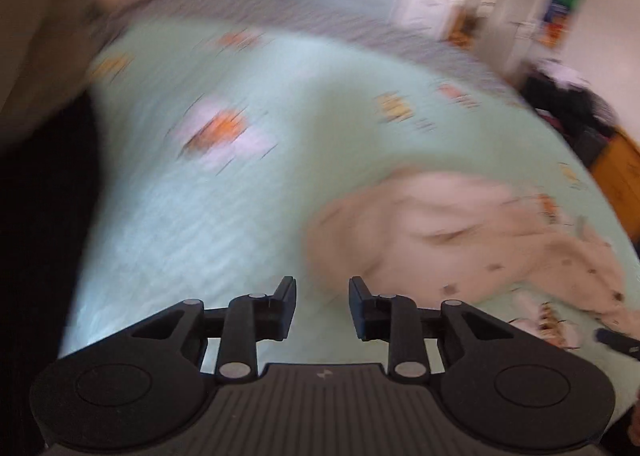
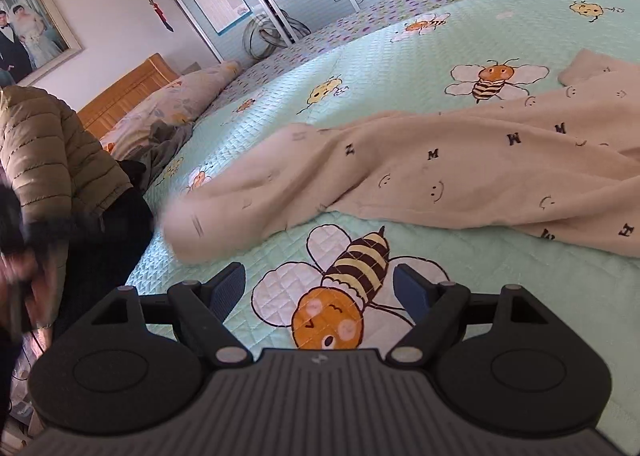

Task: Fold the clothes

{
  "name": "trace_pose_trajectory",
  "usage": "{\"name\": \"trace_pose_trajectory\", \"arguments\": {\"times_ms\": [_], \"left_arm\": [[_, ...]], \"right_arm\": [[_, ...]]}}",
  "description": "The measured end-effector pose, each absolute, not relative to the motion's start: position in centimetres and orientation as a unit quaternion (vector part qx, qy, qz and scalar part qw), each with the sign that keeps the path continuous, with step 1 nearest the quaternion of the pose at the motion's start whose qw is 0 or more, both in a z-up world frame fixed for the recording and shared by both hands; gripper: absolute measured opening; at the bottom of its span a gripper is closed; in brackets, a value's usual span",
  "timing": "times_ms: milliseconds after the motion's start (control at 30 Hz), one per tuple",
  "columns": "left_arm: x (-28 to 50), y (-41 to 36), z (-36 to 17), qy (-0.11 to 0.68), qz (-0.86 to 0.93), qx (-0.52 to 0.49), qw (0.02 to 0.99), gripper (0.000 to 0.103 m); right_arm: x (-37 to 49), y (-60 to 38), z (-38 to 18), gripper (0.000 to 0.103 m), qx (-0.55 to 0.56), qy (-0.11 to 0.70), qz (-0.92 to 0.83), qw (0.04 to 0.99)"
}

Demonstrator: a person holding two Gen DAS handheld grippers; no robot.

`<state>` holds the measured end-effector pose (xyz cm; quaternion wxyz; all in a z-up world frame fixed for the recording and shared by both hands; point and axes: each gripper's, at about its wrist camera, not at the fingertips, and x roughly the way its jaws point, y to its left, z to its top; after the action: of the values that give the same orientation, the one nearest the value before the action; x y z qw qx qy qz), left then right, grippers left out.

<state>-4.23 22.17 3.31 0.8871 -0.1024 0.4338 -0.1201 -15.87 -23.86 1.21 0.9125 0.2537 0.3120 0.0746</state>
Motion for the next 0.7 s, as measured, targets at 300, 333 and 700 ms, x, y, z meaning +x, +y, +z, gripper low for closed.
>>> {"name": "trace_pose_trajectory", "arguments": {"times_ms": [300,333,700], "left_arm": [[-8.4,22.2,2.4,0.404,-0.151,-0.195,0.881,0.04],[-8.3,21.3,2.8,0.399,-0.159,-0.195,0.882,0.046],[-4.1,15.4,0.6,0.432,-0.161,-0.288,0.839,0.066]], "right_arm": [[-18.0,-29.7,2.9,0.082,0.219,0.307,-0.021,0.926],[-18.2,-30.6,2.9,0.082,0.205,0.316,-0.037,0.925],[-20.7,-39.8,2.3,0.083,0.083,0.377,-0.109,0.916]]}}
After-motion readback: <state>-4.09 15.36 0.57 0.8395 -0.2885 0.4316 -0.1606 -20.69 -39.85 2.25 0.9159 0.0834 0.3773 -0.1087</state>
